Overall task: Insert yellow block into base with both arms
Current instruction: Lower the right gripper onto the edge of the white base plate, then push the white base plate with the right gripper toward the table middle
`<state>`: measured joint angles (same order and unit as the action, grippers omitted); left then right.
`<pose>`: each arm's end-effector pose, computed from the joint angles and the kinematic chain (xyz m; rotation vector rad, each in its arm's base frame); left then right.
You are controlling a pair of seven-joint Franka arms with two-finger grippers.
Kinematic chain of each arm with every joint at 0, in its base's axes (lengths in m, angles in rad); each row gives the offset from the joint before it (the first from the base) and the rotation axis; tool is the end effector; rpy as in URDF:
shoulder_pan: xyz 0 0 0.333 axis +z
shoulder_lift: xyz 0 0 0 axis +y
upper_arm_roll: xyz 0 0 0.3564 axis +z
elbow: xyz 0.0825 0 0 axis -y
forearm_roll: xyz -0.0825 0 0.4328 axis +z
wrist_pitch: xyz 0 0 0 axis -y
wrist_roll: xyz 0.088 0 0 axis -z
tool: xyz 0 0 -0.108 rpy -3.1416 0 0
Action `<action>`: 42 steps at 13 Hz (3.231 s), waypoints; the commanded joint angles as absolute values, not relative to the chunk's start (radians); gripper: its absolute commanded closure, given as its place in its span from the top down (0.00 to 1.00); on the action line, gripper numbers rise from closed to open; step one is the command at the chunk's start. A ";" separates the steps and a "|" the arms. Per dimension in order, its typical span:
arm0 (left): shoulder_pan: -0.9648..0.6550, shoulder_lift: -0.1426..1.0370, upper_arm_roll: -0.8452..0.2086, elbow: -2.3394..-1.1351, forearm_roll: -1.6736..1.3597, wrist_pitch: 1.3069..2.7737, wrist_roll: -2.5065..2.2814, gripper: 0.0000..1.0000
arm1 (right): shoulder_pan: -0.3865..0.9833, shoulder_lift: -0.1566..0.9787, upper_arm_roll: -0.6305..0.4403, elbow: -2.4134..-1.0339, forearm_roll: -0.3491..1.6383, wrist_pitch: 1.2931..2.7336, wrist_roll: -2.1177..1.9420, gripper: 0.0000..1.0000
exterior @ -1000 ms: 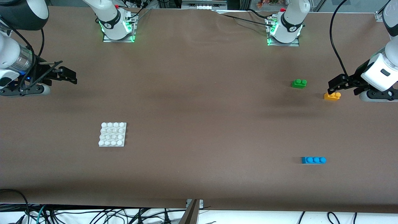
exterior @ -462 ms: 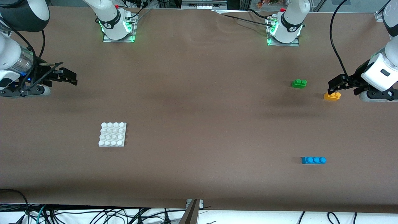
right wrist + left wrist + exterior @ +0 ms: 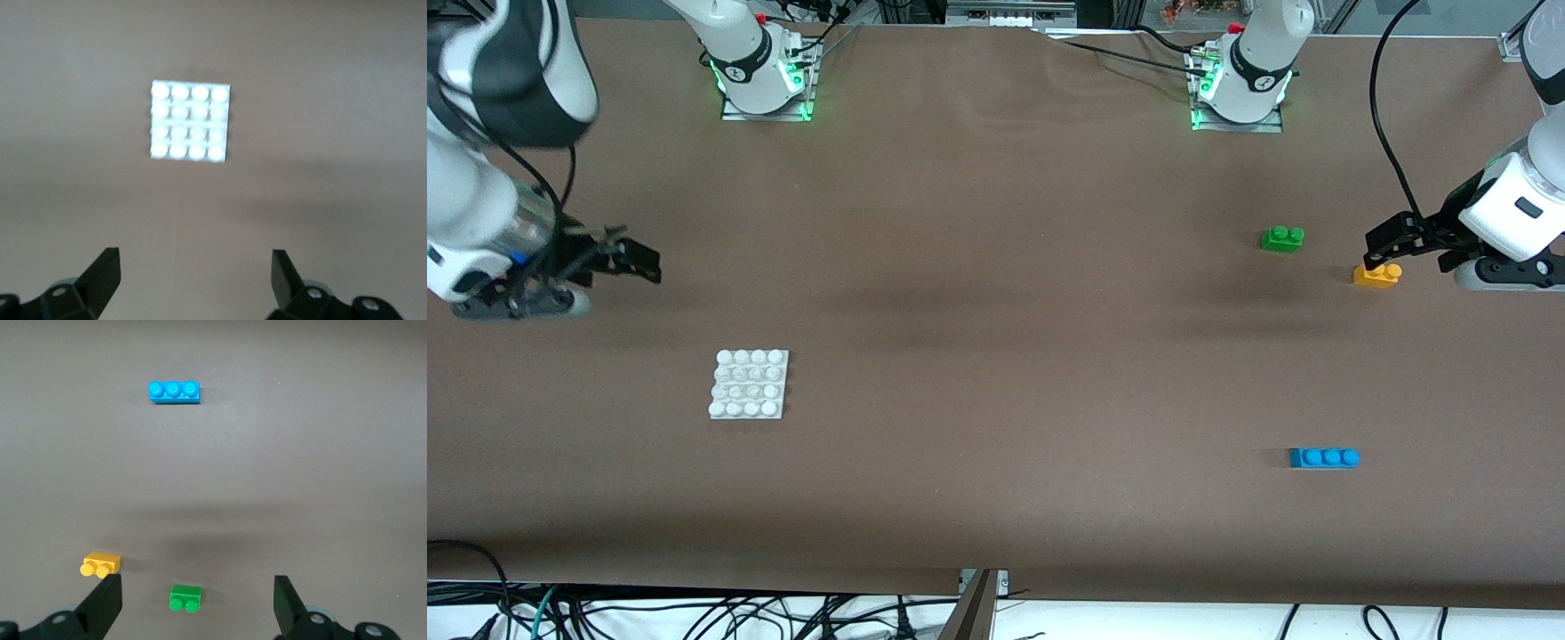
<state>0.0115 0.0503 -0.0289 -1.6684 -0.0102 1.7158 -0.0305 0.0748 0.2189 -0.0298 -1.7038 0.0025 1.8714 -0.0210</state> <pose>0.6281 -0.0115 0.5944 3.1300 0.0229 -0.0049 0.6742 0.0320 0.4789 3.1341 0.1031 -0.0802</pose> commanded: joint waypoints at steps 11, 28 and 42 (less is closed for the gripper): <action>0.003 0.067 -0.025 -1.632 -0.011 1.690 -0.041 1.00 | 0.040 0.583 -0.015 -1.756 0.081 2.351 -0.020 1.00; 0.003 0.067 -0.025 -1.631 -0.014 1.690 -0.041 1.00 | 0.040 0.684 -0.011 -1.764 0.091 2.499 -0.020 0.98; 0.002 0.069 -0.026 -1.629 -0.014 1.690 -0.048 1.00 | 0.069 0.736 0.040 -1.761 0.143 2.605 -0.002 0.65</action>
<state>0.0108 0.0514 -0.0289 -1.6668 -0.0102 1.7158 -0.0305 0.0578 0.6893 0.0155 -1.7543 0.1154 2.5419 -0.0165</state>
